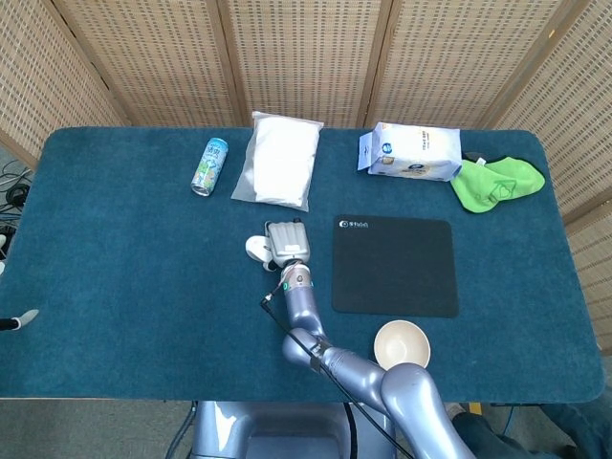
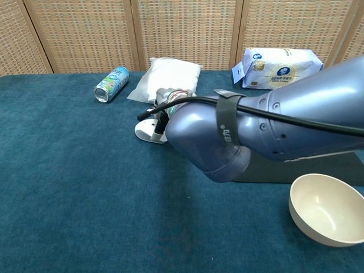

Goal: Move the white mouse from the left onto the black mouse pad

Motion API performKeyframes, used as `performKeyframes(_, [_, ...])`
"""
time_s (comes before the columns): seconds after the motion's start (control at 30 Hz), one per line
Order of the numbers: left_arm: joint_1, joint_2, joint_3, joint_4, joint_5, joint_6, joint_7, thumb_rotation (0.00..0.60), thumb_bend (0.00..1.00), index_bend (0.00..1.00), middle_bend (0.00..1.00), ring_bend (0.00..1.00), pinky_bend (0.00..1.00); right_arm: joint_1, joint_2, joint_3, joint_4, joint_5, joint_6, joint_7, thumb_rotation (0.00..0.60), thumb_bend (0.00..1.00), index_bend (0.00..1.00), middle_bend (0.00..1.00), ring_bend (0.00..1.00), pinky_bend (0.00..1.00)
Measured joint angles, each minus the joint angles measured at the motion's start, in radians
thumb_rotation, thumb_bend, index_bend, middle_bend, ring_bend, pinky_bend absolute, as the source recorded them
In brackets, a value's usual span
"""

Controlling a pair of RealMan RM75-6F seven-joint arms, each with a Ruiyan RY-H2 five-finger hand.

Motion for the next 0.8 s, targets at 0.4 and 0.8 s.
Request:
performKeyframes(0.4, [-0.004,-0.011,0.005,-0.002,0.007,-0.002,0.031,0.600,0.06,0.00,0.00,0.00,0.00,-0.177,0.312,-0.128,-0.445,-0.137,-0.022,0.010,0.600,0.57,0.46,0.53,0.43,0.23])
performKeyframes(0.8, [-0.010,-0.039,0.010,-0.013,0.003,0.011,0.108,0.600,0.06,0.00,0.00,0.00,0.00,-0.386,0.806,-0.275,-0.878,-0.526,-0.241,0.197,0.600,0.87,0.46,0.53,0.43,0.27])
